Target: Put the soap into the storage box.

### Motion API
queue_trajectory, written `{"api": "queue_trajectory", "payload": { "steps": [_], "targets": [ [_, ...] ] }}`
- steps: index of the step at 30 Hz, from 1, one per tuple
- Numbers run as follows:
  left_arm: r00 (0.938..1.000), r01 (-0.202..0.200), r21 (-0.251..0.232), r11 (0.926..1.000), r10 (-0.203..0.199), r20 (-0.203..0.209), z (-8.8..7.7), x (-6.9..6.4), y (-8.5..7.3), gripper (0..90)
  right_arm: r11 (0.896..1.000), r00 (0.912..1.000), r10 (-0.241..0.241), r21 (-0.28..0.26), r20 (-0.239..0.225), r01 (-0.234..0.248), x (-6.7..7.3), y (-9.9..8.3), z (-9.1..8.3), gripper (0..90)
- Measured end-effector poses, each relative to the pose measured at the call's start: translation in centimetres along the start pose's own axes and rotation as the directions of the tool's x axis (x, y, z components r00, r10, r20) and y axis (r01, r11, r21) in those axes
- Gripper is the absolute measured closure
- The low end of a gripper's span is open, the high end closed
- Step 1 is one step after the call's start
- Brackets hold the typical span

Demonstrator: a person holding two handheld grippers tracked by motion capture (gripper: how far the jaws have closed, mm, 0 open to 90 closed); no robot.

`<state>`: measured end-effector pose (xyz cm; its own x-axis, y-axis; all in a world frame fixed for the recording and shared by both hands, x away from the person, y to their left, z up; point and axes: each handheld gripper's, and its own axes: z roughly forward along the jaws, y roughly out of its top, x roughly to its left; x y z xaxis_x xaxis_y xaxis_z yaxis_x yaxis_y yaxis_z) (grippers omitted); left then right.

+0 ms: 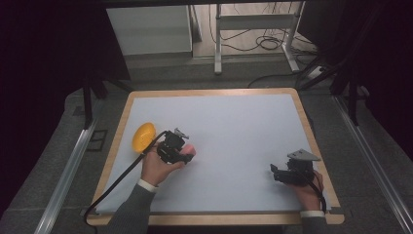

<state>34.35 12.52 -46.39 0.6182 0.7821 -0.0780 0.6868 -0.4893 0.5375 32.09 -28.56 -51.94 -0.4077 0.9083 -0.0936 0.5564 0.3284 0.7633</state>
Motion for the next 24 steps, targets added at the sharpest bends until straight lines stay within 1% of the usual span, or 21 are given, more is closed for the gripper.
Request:
{"api": "queue_trajectory", "payload": {
  "steps": [2, 11, 24],
  "targets": [
    [0.9999, 0.009, -0.006, 0.9999, -0.009, -0.005, -0.1, 0.2, 0.0, 60.0, 1.0, 1.0, 0.001, -0.001, 0.0, -0.001, 0.0, 0.0, 0.0, 11.9],
    [0.9996, 0.025, -0.018, 0.9995, -0.026, -0.011, -0.8, 1.0, -0.3, 60.0, 1.0, 1.0, 0.001, -0.005, 0.001, -0.001, 0.0, 0.0, 0.0, 11.9],
    [0.9983, 0.05, -0.042, 0.9979, -0.051, -0.03, -1.9, 2.1, -0.1, 60.0, 1.0, 1.0, 0.0, 0.0, 0.0, 0.0, 0.0, 0.0, 0.0, 11.9]
  ]
}}
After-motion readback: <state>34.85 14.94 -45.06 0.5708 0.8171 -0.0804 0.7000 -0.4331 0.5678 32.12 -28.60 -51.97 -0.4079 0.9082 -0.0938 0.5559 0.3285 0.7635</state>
